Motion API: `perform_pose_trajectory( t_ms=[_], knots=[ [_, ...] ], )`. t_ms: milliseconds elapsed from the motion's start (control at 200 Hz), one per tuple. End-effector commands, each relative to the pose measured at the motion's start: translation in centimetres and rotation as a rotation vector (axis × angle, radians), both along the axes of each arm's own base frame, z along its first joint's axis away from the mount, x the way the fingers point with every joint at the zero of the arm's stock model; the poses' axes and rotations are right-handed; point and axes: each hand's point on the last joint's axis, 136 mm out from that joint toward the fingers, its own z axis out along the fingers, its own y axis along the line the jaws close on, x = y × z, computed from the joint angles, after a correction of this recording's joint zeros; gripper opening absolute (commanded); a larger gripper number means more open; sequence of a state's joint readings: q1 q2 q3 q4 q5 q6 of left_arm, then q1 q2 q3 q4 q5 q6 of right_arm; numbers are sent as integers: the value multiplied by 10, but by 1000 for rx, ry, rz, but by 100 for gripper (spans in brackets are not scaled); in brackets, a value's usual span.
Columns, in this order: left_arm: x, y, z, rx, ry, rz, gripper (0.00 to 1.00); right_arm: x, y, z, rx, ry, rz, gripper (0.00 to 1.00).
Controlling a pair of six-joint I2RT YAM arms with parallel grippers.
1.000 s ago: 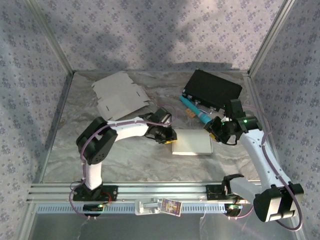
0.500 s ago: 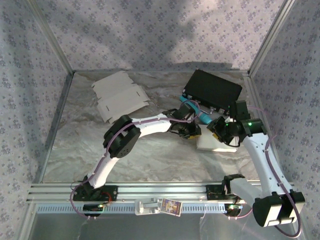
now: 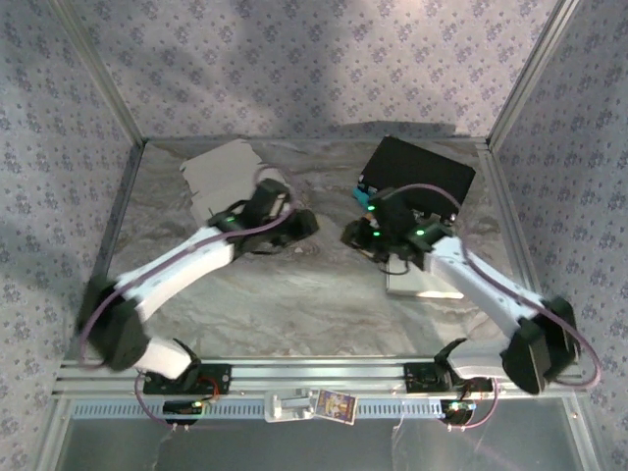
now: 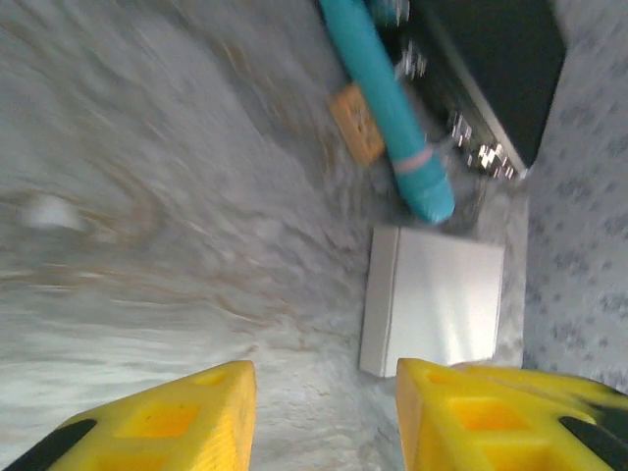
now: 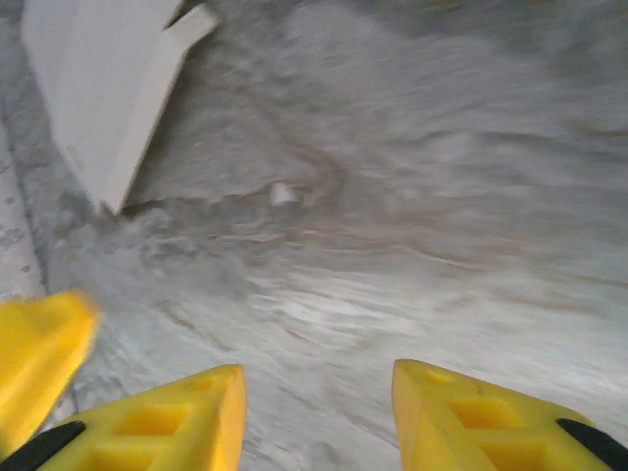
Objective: Fold the paper box
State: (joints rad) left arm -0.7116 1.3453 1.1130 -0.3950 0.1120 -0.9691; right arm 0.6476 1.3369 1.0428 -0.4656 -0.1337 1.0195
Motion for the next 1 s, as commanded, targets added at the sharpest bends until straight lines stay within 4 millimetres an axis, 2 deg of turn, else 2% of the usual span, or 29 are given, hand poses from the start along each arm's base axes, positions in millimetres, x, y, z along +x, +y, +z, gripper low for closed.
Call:
perform_pose_trajectory(
  t_ms=[0,85,150,170,185,220,370,505,645,740,994],
  knots=[
    [-22,79,-8,184,-73,124,41,43,63,35,170,-207,-70,47],
    [-43,137,-2,229,-114,268,41,57,100,26,226,-220,-88,48],
    [-64,172,-2,236,-117,347,41,68,122,5,232,-178,-101,48],
    [-70,180,-1,233,-122,362,40,69,125,-4,229,-164,-108,48],
    [-74,186,2,228,-130,376,40,76,133,2,252,-176,-114,48],
    [-85,197,3,228,-140,394,40,83,142,-4,273,-174,-130,49],
    [-125,230,11,210,-192,438,40,107,175,-49,331,-96,-192,49],
    [-147,248,17,207,-225,455,40,124,198,-65,360,-108,-198,50],
    [-161,254,17,212,-212,441,40,137,220,-84,400,-92,-198,49],
    [-166,254,16,211,-203,426,40,143,230,-98,425,-70,-211,50],
    [-169,250,16,198,-197,397,40,149,249,-115,453,-57,-222,48]
  ],
)
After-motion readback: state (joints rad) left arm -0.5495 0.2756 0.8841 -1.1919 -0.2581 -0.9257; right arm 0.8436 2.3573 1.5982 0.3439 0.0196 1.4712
